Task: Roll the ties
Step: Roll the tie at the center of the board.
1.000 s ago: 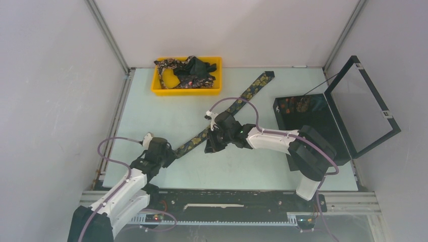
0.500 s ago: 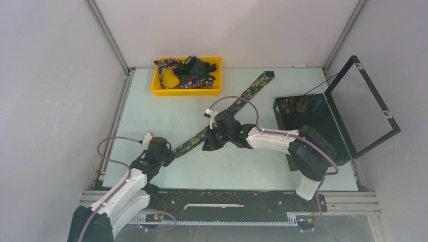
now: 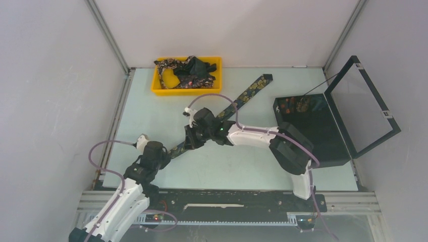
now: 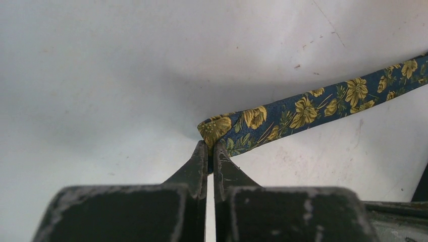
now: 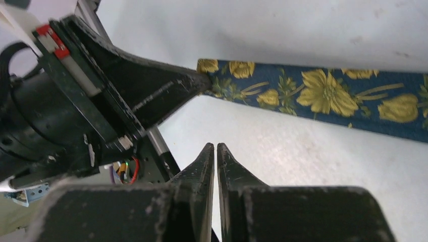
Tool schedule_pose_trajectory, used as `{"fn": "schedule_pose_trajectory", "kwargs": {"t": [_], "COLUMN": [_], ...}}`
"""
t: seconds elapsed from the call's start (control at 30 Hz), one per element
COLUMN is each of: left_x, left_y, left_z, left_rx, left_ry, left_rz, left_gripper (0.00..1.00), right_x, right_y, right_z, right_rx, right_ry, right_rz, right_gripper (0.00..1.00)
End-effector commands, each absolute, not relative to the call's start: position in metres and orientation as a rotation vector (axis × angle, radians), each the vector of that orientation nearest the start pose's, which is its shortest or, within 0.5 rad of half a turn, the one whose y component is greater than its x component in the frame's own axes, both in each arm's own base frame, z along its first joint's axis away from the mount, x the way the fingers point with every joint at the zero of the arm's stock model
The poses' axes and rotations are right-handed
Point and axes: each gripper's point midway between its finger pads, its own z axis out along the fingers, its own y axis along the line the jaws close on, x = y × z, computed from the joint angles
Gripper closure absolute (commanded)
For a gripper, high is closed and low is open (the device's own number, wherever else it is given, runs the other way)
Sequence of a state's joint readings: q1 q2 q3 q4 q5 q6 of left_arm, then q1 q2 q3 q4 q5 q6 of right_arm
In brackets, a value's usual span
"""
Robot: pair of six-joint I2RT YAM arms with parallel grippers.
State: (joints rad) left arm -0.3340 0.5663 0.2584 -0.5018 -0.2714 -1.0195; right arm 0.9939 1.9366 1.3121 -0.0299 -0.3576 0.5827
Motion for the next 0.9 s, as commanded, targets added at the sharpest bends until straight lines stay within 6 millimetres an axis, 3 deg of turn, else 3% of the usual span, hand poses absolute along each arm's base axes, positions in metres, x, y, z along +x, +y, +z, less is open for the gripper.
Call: {"fn": "schedule_pose_trajectory", "kwargs": {"t": [0.0,0.2,0.4,0.7,0.87], "left_x": [0.2,0.199,0.197,0.196,0.196], "left_y": [-0.041,-0.039,-0.035,-0.031,-0.031], "left_z": [0.052,0.051,0.05,0.052,0.051], "left_rx": [-0.909,-0.908,-0.909,-0.907,-0.905], "left_ry": [2.149,2.138,2.122,2.103,2.11], "left_rz": [-0.258,-0.251,-0.244,-0.225,-0.225], "left_gripper": [1.0,1.0,1.0,1.0,1.0], "right_x": [0.22,0.249,0.269,0.274,0.278], "right_y": [0.503,0.529,0.533,0.502,0.491], "right_z": [0.113,0.086,0.05,0.018,0.027], "right_rx": [-0.711,-0.697,-0.676,-0.706,-0.698], "right_ry": [2.357,2.471,2.573,2.657,2.621], "right_rz": [1.215,1.09,1.001,0.828,0.786], "right_gripper": [0.92,0.92,0.92,0.92,0.92]}}
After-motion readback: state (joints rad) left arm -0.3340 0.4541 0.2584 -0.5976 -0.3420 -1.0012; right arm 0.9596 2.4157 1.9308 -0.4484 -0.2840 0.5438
